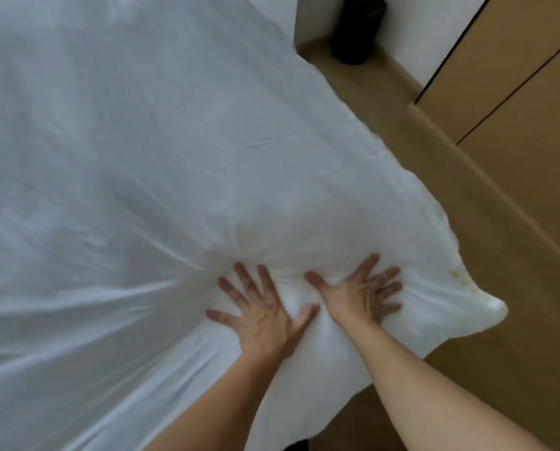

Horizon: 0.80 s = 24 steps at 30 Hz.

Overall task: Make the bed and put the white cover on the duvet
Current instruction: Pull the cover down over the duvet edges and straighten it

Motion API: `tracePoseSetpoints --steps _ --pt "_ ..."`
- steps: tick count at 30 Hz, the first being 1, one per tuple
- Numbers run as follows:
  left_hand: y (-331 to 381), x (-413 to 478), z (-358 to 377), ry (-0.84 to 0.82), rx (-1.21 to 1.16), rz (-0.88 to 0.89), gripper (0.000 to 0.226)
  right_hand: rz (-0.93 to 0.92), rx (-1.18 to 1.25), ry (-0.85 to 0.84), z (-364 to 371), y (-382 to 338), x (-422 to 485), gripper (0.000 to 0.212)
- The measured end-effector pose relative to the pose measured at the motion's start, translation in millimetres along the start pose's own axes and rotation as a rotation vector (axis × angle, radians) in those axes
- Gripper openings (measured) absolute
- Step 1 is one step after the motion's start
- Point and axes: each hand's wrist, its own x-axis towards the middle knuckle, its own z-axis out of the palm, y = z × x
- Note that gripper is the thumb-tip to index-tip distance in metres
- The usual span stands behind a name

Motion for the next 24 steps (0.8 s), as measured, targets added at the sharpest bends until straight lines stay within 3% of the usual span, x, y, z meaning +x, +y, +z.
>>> tracePoseSetpoints --steps 3,8,13,20,24 --pt "63 44 -12 0.021 -0.076 -0.099 0.127 -0.007 -0.053 0.076 -28 -13 50 0.158" --pt "111 117 -45 0.032 0.015 -0.160 0.122 -0.142 -0.090 0.116 -71 -59 122 0.154" --pt "131 185 -86 0.148 -0.056 -0.275 0.130 -0.278 -0.136 -0.051 -98 -123 193 0.154" --pt "157 237 -121 0.060 -0.133 -0.439 0.152 -0.235 -0.139 -0.310 -121 -168 249 0.152" --pt "162 246 -139 -0.045 -0.210 -0.433 0.160 -0.255 -0.100 -0.281 -134 -177 247 0.146"
